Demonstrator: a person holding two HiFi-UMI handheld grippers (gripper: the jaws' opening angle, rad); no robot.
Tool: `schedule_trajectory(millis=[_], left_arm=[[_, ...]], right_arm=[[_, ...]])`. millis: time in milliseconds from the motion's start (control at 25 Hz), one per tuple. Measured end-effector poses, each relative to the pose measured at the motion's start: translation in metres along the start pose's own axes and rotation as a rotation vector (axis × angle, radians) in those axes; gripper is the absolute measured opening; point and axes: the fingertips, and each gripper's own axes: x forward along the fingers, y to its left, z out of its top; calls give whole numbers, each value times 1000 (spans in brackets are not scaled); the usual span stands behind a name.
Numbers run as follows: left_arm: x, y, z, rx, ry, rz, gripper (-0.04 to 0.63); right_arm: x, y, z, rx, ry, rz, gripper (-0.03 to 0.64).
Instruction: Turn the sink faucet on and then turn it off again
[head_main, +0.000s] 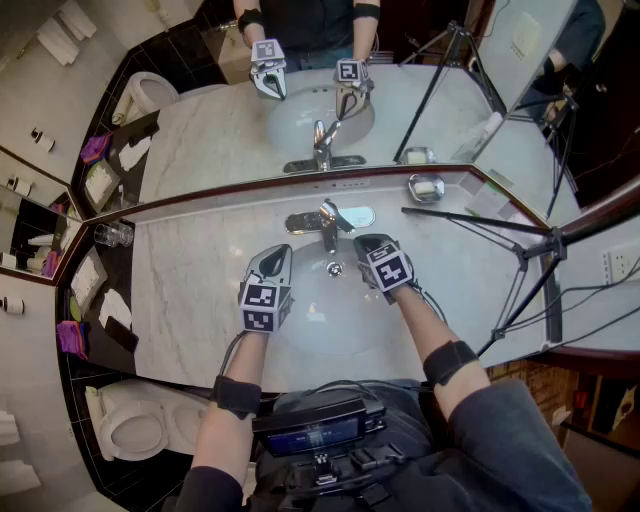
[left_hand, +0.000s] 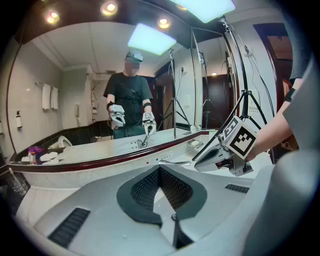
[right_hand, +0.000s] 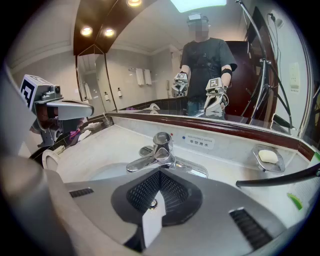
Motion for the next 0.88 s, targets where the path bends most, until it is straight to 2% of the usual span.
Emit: schedule_trajectory(millis=[120, 440, 880], left_arm=[[1, -1, 0, -3, 2, -3, 0], [5, 1, -2, -8, 9, -4, 0], [11, 0, -6, -12, 18, -14, 1]], right_arm=[[-5, 11, 7, 18, 24, 1, 17], [10, 3, 14, 35, 48, -17, 17], [16, 3, 29, -11, 41, -4, 12]])
